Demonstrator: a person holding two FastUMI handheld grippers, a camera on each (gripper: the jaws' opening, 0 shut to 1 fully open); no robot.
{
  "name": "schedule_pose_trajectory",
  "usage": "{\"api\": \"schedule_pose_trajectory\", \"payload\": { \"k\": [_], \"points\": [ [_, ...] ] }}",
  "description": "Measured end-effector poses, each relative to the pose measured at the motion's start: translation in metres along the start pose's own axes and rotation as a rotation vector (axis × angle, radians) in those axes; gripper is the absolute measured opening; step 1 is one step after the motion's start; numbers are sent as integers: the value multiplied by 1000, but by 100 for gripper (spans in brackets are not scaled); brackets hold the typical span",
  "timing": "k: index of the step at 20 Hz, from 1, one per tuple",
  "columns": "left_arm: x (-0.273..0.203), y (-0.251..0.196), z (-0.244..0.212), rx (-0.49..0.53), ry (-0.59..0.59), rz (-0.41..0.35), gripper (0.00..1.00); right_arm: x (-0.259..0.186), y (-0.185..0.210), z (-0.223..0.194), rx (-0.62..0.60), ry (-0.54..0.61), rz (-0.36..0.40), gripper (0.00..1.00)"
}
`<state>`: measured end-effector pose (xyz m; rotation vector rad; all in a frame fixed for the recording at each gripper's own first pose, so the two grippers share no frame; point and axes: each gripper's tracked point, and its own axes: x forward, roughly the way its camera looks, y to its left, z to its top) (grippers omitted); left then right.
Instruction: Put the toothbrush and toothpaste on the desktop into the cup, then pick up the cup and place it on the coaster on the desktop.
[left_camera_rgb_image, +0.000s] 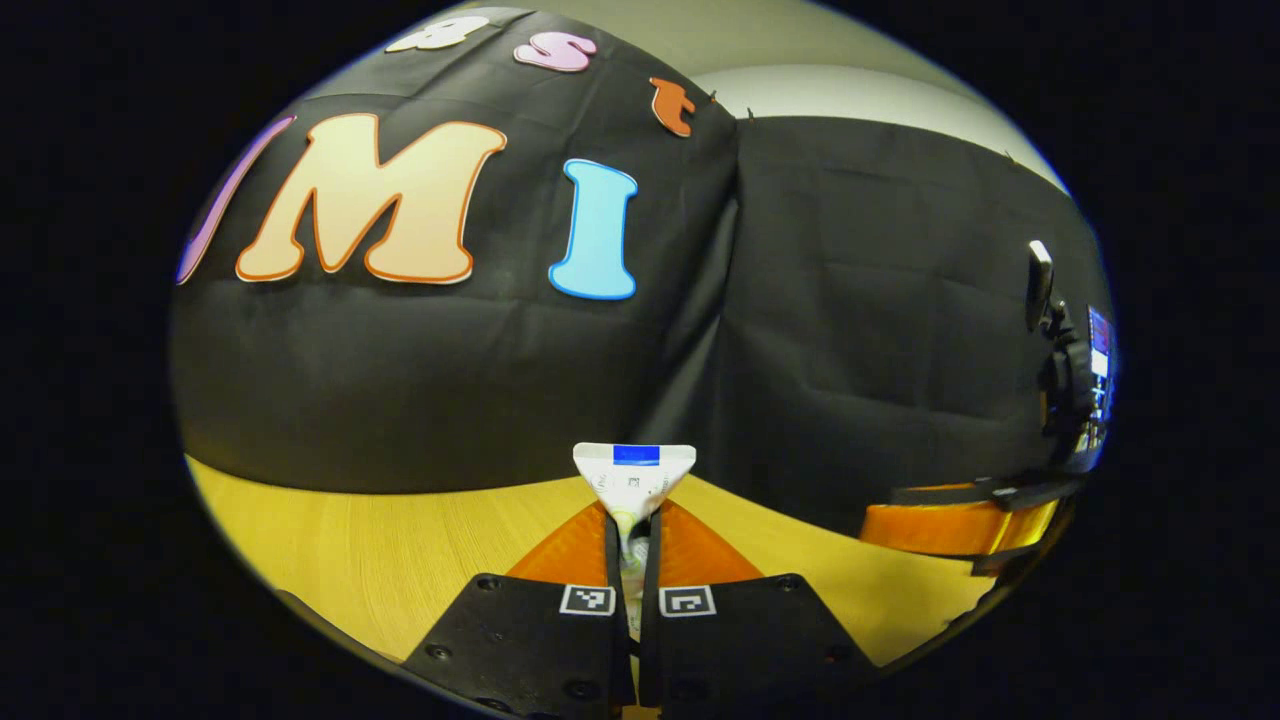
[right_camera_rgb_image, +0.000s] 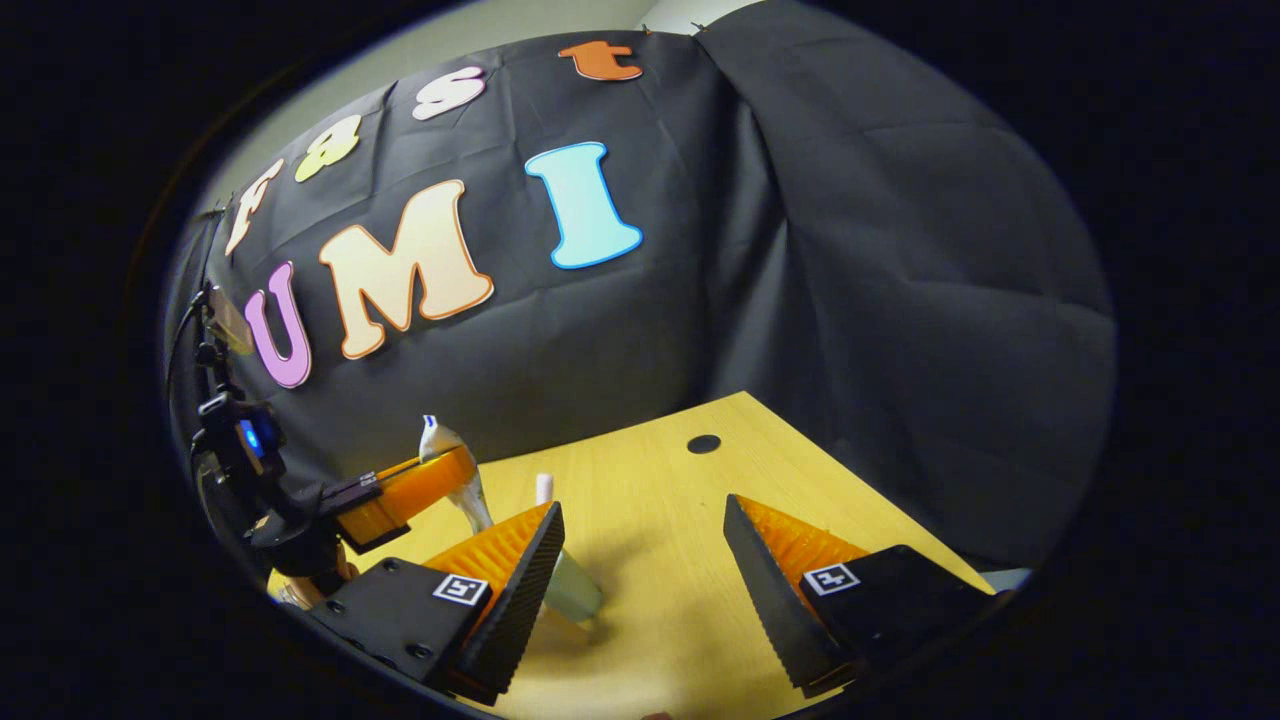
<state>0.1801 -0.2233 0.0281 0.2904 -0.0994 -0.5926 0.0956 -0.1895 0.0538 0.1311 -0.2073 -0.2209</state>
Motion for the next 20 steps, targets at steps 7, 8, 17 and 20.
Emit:
{"api": "schedule_pose_trajectory", "payload": {
  "k": [7, 8, 17, 20],
  "points": [
    [-11, -15, -29, -51, 73, -41, 13, -9, 0, -13, -18, 51, 13, 94],
    [-17, -18, -27, -57, 72, -45, 26, -9, 2, -14, -21, 58, 16, 94],
    [-83, 30, 49, -19, -62, 107, 94, -4, 50, -16, -70, 155, 130, 94],
    [-117, 52, 52, -41, -37, 154, 95, 0, 78, -22, -92, 221, 211, 98]
  ]
}}
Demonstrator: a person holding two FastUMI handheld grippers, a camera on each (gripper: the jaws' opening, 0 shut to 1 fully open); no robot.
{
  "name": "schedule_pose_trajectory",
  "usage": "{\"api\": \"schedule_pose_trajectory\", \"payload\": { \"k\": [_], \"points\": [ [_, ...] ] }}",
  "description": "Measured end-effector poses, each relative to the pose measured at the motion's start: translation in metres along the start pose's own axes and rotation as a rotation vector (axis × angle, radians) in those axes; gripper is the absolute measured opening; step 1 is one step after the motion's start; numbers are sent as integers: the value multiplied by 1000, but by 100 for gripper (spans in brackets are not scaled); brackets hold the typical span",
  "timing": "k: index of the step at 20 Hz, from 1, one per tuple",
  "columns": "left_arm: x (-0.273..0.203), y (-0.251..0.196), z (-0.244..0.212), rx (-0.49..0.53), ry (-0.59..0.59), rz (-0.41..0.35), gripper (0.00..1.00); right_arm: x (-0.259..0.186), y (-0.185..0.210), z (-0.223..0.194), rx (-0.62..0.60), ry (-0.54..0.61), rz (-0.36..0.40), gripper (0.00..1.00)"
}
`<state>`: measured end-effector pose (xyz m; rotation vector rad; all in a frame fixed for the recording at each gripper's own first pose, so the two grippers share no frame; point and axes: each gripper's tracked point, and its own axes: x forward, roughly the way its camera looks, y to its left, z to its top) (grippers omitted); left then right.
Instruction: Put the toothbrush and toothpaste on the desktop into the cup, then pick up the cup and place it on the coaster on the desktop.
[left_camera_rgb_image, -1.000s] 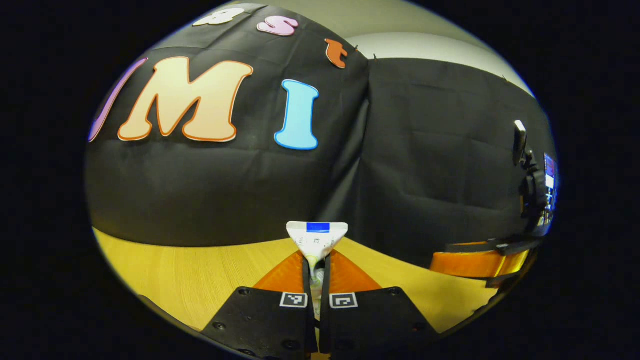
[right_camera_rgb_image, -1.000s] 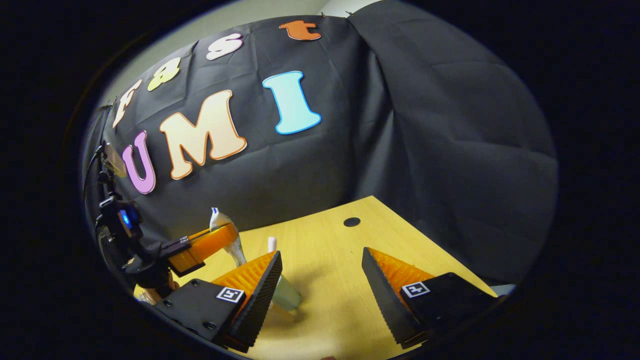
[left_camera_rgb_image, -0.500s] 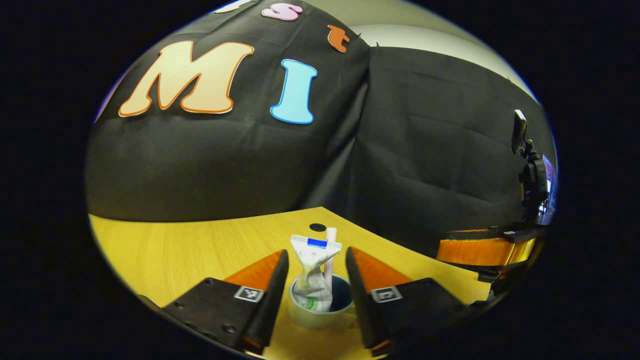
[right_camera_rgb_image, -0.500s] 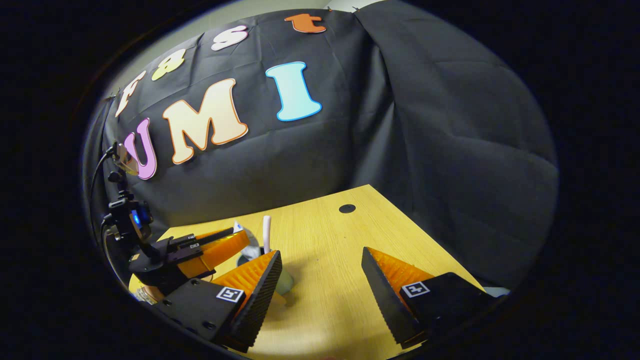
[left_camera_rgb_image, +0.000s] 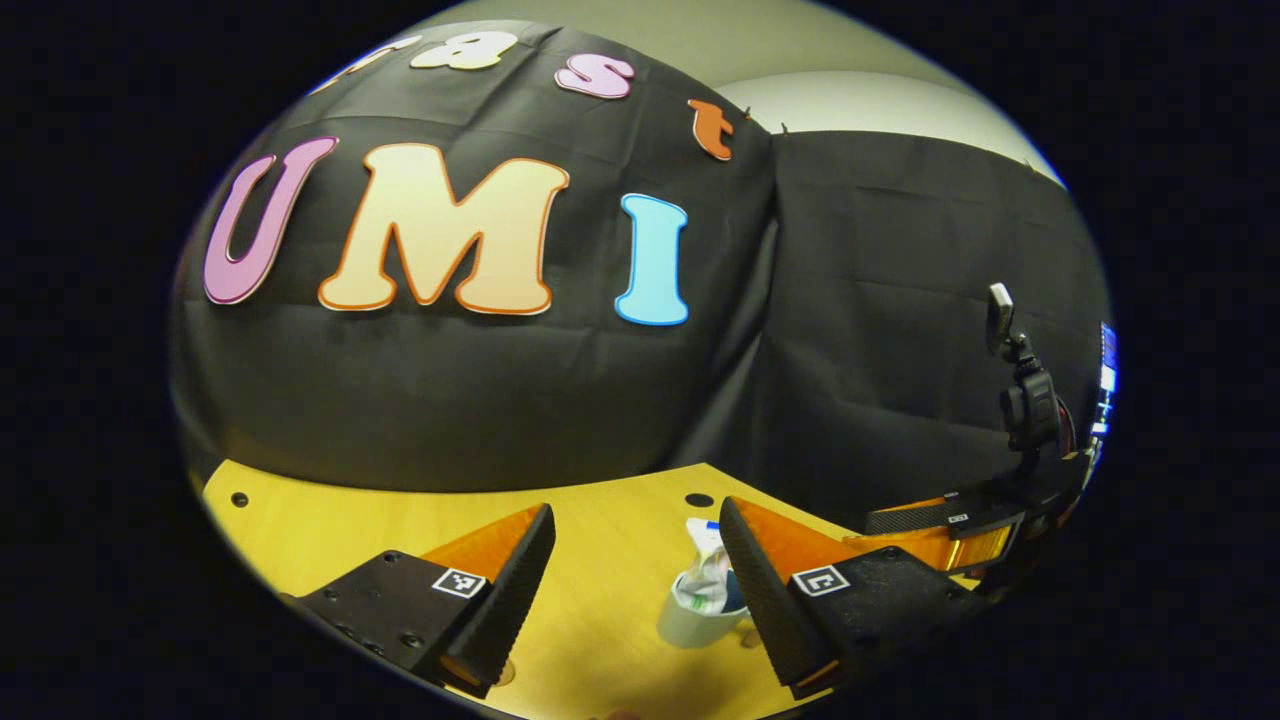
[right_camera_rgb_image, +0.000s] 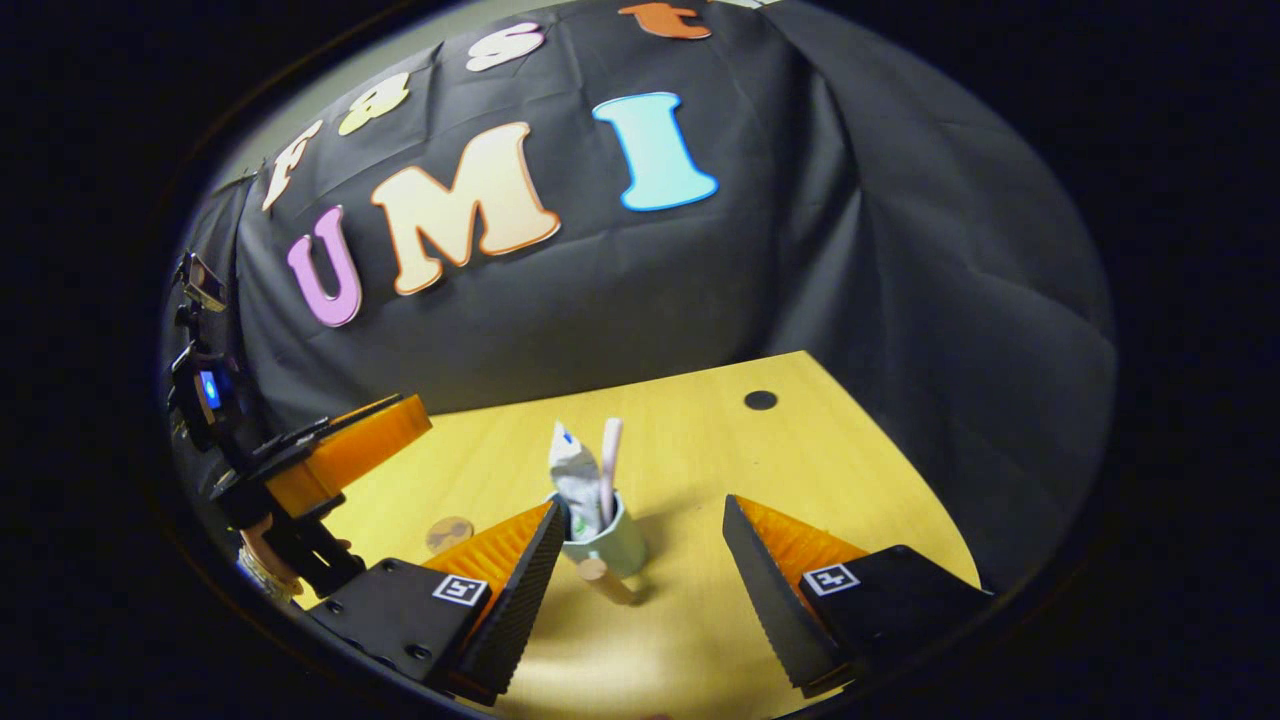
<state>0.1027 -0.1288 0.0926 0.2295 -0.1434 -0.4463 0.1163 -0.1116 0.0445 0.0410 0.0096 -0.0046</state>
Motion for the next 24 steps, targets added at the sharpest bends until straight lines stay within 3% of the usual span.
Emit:
{"api": "schedule_pose_trajectory", "payload": {
  "k": [3, 6, 7, 8, 11, 12, 13, 14, 16, 17, 18, 19, 20, 23, 24],
  "points": [
    [-31, 31, -5, -18, 33, 68, 94, 15, 21, -6, -32, 69, 58, 98],
    [-61, 64, -26, -14, 95, 166, 95, 33, 28, -21, -112, 158, 70, 98],
    [-71, 75, -33, -8, 116, 202, 95, 38, 30, -29, -134, 190, 70, 94],
    [-82, 87, -41, -6, 138, 241, 95, 42, 31, -37, -151, 227, 75, 98],
    [-112, 110, -68, -37, 206, 336, 95, 55, 27, -68, -197, 348, 67, 94],
    [-122, 115, -77, -56, 226, 365, 95, 59, 24, -77, -213, 383, 57, 98],
    [-132, 118, -84, -74, 243, 391, 95, 62, 22, -83, -225, 415, 48, 94],
    [-140, 122, -91, -87, 256, 416, 95, 67, 20, -87, -232, 450, 39, 98],
    [-154, 128, -102, -83, 282, 457, 96, 75, 15, -101, -234, 511, 29, 93],
    [-160, 131, -104, -70, 293, 478, 96, 79, 14, -106, -235, 539, 26, 96],
    [-166, 134, -107, -58, 304, 493, 96, 81, 13, -112, -237, 568, 27, 94],
    [-170, 136, -108, -51, 318, 506, 95, 83, 12, -116, -237, 591, 24, 83],
    [-173, 137, -110, -46, 326, 515, 95, 85, 12, -118, -233, 605, 24, 85],
    [-174, 138, -110, -52, 325, 525, 95, 87, 13, -126, -213, 644, 23, 51],
    [-173, 138, -110, -54, 324, 526, 95, 88, 12, -130, -204, 656, 16, 49]
  ]
}}
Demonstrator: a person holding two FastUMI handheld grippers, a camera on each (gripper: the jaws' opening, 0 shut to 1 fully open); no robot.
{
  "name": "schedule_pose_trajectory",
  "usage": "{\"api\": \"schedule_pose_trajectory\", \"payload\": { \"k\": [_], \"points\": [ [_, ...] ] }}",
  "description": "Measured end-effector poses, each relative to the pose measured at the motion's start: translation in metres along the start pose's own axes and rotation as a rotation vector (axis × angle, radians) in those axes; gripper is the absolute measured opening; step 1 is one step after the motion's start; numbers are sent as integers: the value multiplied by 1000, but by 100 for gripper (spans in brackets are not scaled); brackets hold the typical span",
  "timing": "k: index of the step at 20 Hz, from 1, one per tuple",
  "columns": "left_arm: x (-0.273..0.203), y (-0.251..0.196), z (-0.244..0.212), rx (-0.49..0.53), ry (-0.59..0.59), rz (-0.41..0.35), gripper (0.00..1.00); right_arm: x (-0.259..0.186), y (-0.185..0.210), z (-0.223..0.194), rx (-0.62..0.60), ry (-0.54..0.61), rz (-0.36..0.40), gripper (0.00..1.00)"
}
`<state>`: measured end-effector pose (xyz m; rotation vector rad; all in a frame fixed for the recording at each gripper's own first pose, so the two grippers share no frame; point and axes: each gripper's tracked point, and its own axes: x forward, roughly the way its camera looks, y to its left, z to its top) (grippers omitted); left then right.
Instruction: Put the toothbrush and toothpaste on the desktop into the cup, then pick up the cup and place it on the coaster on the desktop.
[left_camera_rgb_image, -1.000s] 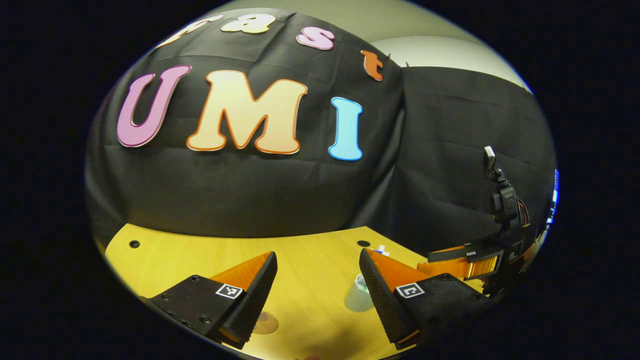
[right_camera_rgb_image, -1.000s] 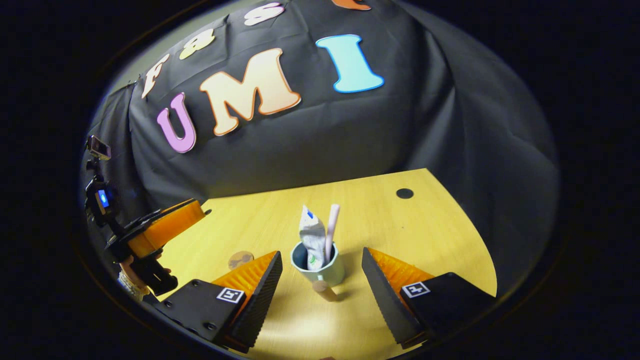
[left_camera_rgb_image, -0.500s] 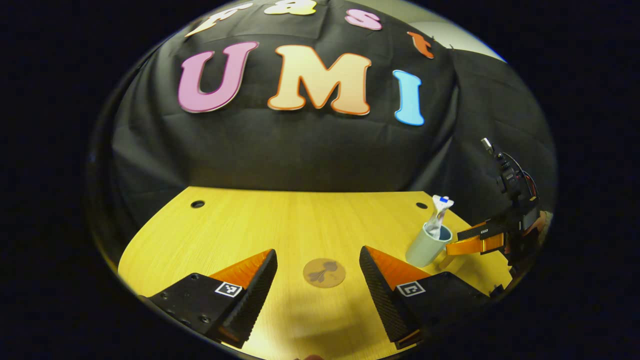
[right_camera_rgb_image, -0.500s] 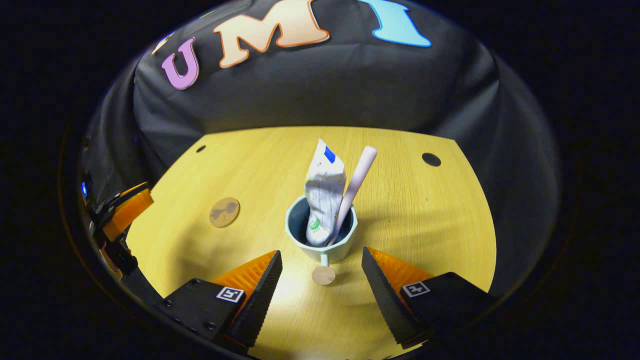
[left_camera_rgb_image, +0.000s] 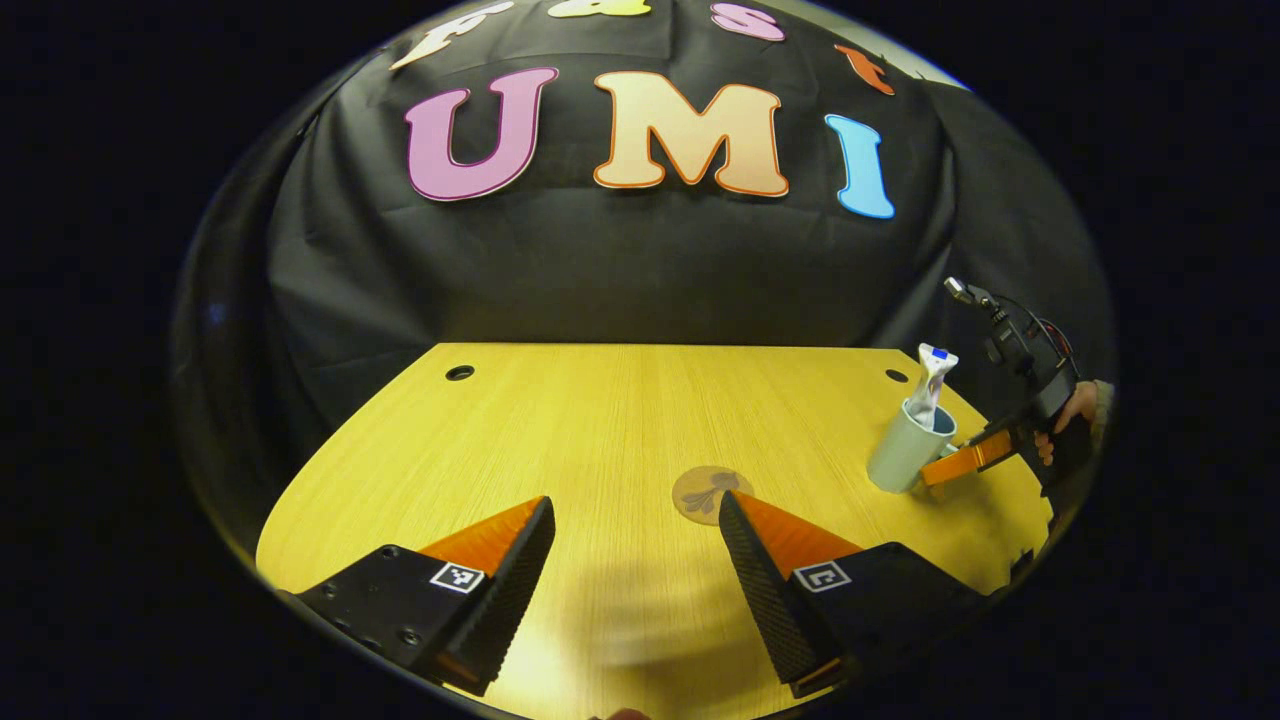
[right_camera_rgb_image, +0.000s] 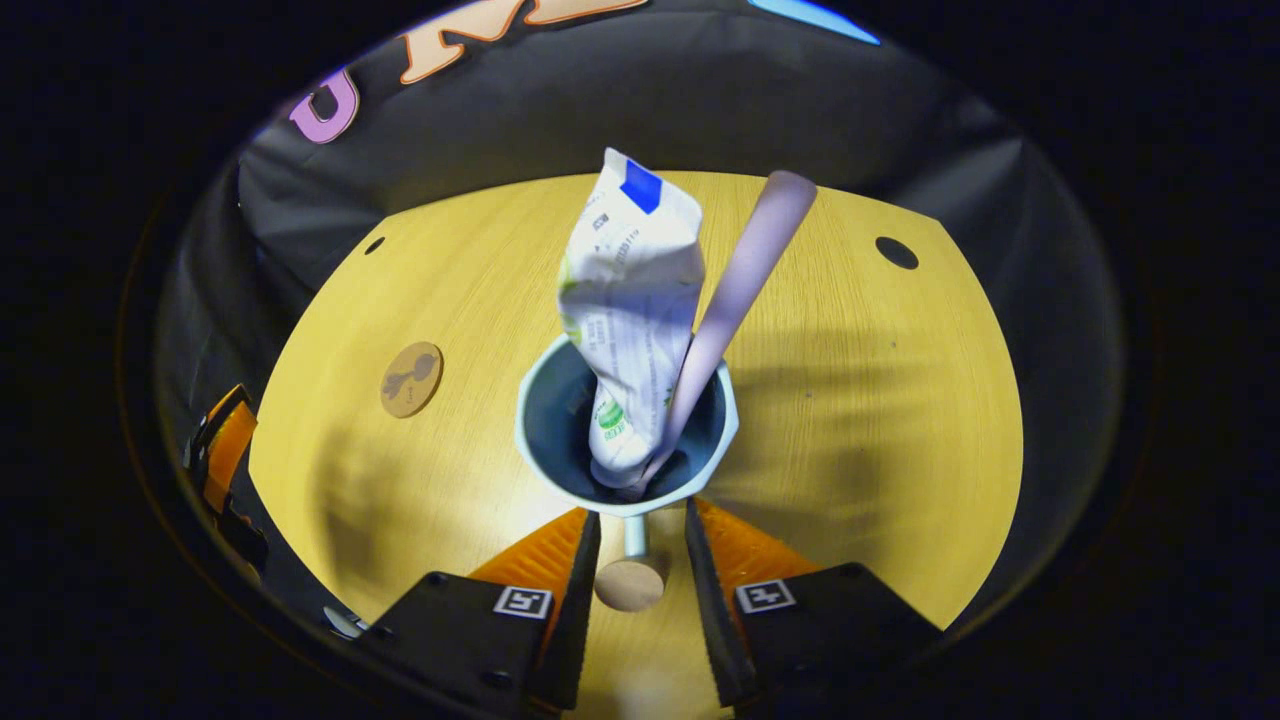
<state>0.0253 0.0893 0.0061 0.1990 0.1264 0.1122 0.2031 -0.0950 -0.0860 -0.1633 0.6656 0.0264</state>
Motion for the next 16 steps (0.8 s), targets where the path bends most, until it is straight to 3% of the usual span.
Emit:
{"api": "schedule_pose_trajectory", "payload": {
  "k": [1, 6, 12, 16],
  "points": [
    [2, 0, 1, -2, -3, 1, 95, -3, 0, 1, 2, 0, 5, 36],
    [9, -6, 2, -10, -6, -10, 95, -5, -2, 4, -83, -17, -34, 24],
    [8, -9, 2, -20, -9, -37, 96, -10, 6, 6, -200, -23, -53, 24],
    [4, 2, -3, -28, -5, -33, 95, -19, 52, 31, -258, -57, -9, 23]
  ]
}}
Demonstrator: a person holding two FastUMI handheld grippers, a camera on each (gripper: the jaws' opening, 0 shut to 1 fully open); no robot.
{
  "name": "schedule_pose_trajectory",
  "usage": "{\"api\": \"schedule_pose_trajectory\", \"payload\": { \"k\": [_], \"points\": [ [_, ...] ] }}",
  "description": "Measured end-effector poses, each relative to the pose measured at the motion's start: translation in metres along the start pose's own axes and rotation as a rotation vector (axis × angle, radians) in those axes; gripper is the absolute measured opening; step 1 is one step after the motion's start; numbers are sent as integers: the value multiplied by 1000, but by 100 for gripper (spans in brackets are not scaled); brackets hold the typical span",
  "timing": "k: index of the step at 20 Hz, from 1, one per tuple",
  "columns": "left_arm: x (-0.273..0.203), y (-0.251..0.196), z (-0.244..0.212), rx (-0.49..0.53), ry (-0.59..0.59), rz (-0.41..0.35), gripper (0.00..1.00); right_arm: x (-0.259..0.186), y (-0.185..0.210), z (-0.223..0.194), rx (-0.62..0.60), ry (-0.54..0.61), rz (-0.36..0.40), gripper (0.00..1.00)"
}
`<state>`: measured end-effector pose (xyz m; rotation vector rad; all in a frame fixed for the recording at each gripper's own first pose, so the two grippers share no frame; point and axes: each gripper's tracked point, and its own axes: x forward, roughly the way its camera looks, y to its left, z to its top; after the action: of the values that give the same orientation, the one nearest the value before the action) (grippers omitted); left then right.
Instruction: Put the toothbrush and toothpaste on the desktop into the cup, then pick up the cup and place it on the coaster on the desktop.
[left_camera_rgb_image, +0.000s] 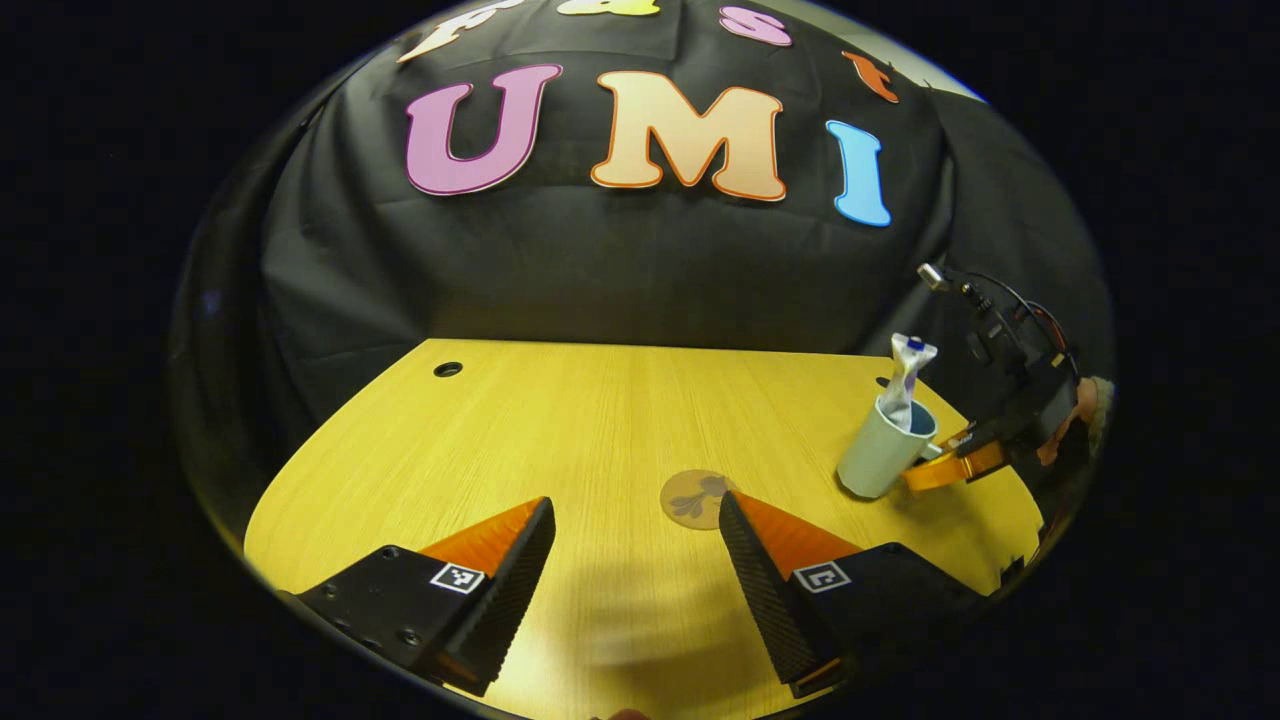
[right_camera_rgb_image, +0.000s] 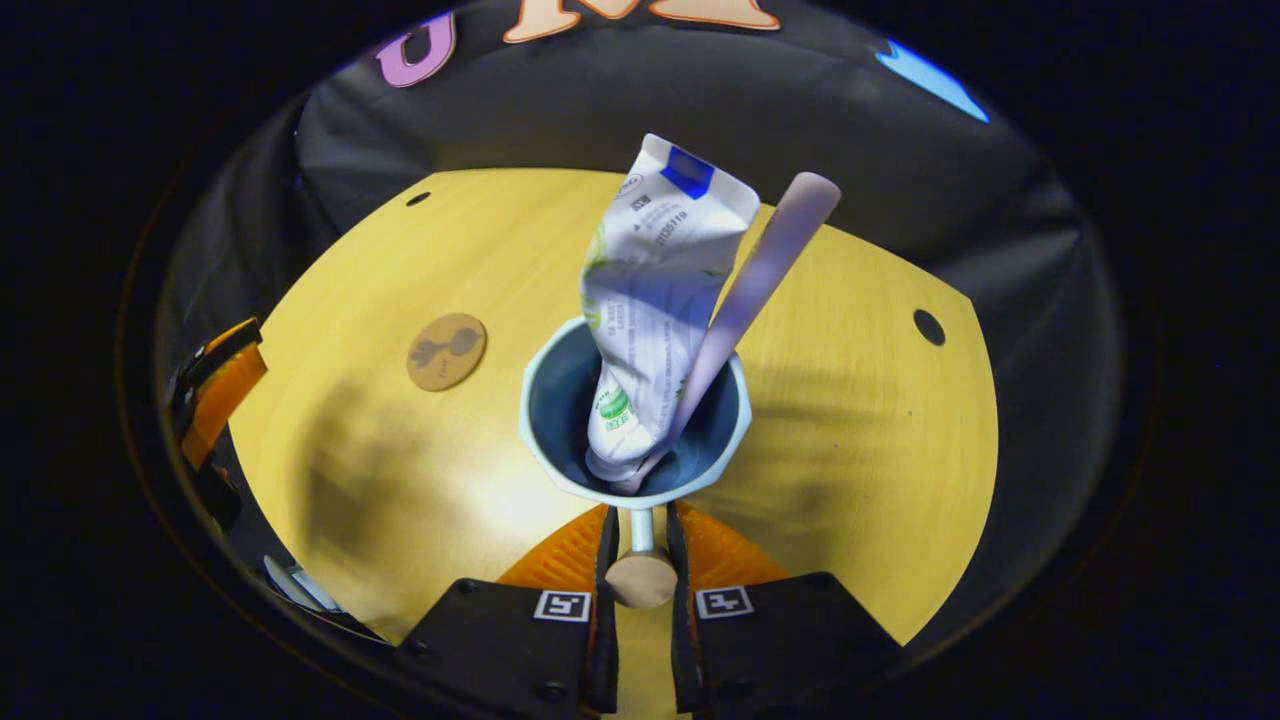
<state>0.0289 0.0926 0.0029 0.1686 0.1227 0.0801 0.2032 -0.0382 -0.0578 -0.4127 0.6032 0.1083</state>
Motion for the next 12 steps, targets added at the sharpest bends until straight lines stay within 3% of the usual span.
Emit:
{"api": "schedule_pose_trajectory", "payload": {
  "k": [7, 12],
  "points": [
    [-5, 23, 1, -47, -7, 41, 95, 20, 82, 50, -101, -41, 114, 23],
    [-13, 48, -2, -69, -9, 79, 95, 43, 112, 58, -157, -15, 150, 23]
  ]
}}
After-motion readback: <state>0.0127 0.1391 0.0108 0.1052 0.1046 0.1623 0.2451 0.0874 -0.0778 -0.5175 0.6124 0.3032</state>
